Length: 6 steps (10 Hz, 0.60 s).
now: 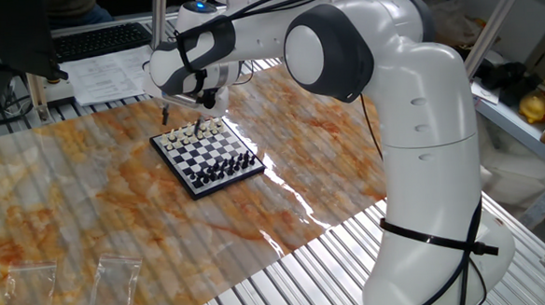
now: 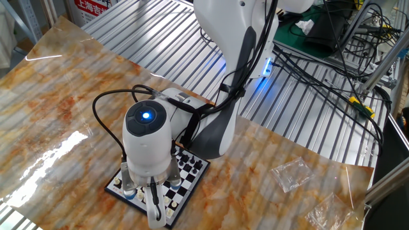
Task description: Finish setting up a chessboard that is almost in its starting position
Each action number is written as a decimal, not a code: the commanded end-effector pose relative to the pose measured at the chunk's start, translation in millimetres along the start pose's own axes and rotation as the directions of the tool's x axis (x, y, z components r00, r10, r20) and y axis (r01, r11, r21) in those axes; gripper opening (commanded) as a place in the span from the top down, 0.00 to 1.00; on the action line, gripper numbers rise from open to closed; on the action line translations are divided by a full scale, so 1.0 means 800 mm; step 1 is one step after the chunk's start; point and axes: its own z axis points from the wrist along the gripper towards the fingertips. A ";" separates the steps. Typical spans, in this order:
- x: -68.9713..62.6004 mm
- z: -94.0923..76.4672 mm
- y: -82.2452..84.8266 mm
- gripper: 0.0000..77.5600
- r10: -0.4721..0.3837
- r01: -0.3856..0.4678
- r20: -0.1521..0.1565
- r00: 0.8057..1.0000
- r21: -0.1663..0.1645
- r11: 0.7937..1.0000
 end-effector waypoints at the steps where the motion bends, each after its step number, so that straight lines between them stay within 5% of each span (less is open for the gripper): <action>1: 0.000 -0.001 0.000 0.00 0.004 -0.004 0.002 1.000 0.000 1.000; 6: -0.001 -0.005 -0.001 0.00 0.021 -0.021 0.009 1.000 0.006 1.000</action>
